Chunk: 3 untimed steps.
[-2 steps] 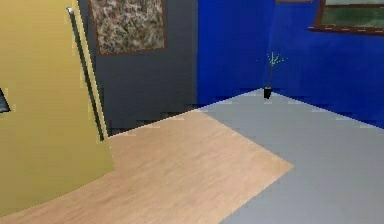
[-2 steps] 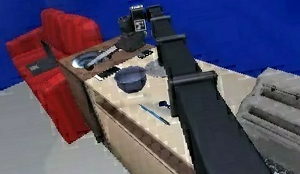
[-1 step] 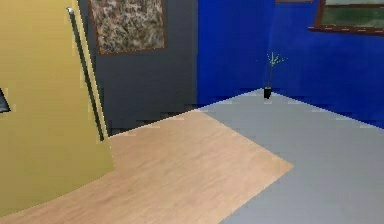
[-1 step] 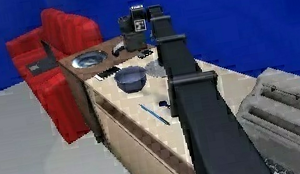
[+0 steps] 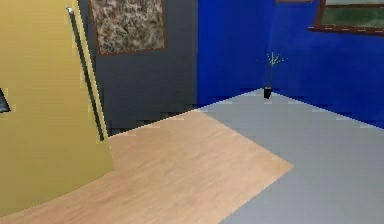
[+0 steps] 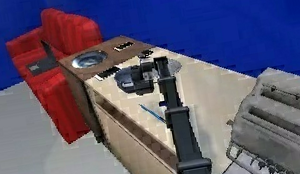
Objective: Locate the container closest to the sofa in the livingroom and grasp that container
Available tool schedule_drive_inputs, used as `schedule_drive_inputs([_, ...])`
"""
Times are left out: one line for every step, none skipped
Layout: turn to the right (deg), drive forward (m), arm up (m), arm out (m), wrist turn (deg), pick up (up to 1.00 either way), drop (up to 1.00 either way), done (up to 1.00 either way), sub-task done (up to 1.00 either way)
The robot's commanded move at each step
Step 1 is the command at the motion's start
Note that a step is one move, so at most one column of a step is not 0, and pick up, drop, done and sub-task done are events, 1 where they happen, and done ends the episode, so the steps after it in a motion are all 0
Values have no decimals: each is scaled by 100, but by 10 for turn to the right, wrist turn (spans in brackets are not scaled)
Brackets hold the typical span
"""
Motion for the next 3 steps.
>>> schedule_drive_inputs([0, 0, 0, 0, 0, 100, 0, 0, 0])
schedule_drive_inputs([0, 0, 10, 0, 0, 0, 0, 0, 0])
schedule_drive_inputs([0, 0, 0, 0, 0, 0, 0, 100, 0])
